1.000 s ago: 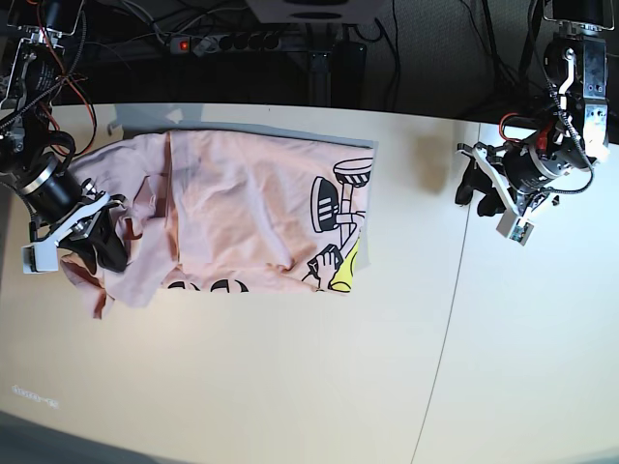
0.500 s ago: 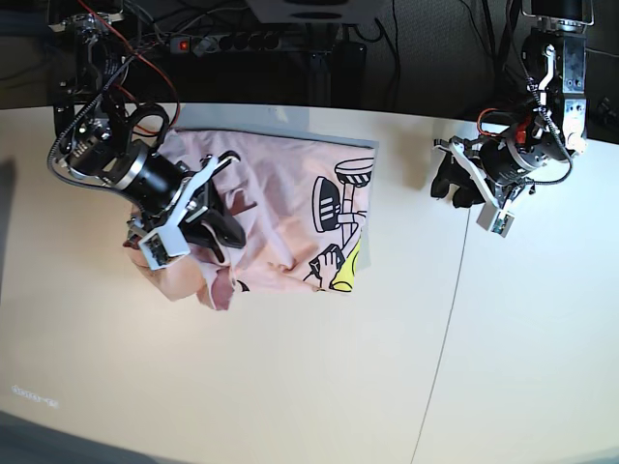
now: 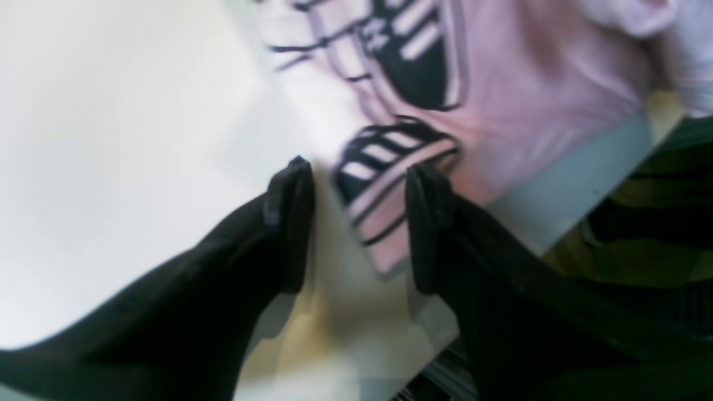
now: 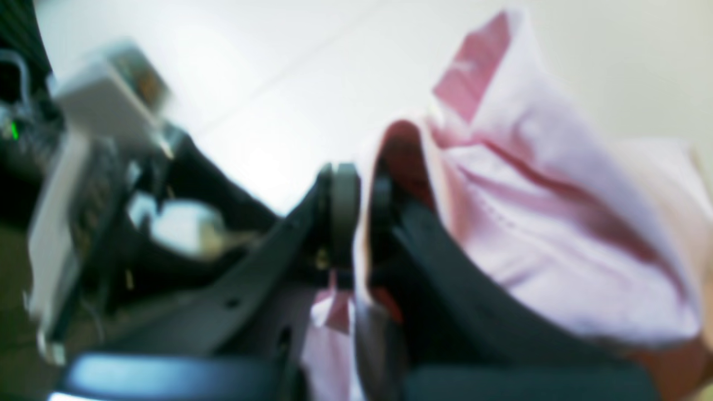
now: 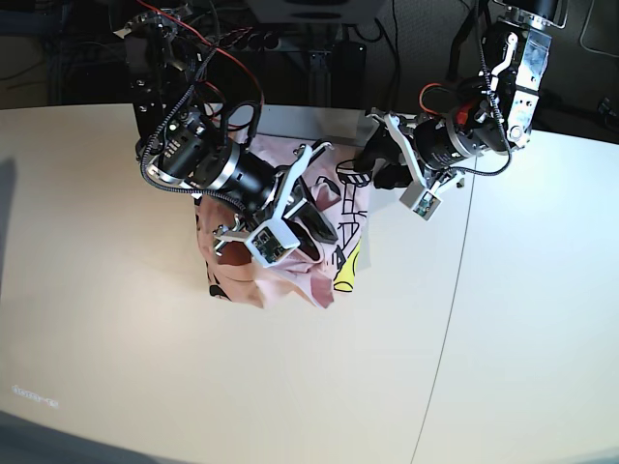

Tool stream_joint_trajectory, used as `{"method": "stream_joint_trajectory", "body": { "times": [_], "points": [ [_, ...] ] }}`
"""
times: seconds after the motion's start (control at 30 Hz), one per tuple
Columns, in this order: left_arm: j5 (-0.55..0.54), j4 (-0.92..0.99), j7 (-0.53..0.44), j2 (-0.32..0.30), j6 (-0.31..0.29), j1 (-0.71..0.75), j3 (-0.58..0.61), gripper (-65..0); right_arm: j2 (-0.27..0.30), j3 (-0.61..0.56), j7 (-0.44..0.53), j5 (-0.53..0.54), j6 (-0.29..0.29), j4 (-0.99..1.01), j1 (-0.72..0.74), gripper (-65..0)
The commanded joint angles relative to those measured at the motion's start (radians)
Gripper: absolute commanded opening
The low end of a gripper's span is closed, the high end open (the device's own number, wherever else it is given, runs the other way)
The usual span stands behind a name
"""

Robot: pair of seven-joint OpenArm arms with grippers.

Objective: Fold the T-shirt properly
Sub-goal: 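Grasp the shirt's end with the right gripper and fold it over the bundle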

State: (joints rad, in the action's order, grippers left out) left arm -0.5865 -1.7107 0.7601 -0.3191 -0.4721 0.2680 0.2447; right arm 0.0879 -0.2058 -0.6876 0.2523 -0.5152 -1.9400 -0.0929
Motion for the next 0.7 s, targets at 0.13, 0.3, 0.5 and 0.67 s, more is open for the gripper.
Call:
{"method": "stream_joint_trajectory", "body": {
  "times": [0.13,0.3,0.5,0.67],
  "points": [
    [0.007,-0.008,0.022,0.016,-0.007,-0.002,0.011,-34.7,-0.037,-0.036,0.040,-0.010,-0.039,-0.002,0.018,-65.0],
    [0.003,-0.009,0.037,0.039,-0.007,-0.002,0.009,-34.7,-0.039,-0.072,0.042,-0.051,-0.039,0.028,0.018,-65.0],
    [-0.008,-0.020,0.079,0.039,-0.007,-0.002,-0.026,-34.7,-0.039,-0.075,0.066,-0.090,-0.039,0.089,0.033,-65.0],
    [-0.065,-0.044,0.097,0.039,-0.011,-0.002,-0.138,-34.7,-0.039,-0.084,0.071,-0.101,-0.039,0.142,0.074,-65.0]
  ]
}}
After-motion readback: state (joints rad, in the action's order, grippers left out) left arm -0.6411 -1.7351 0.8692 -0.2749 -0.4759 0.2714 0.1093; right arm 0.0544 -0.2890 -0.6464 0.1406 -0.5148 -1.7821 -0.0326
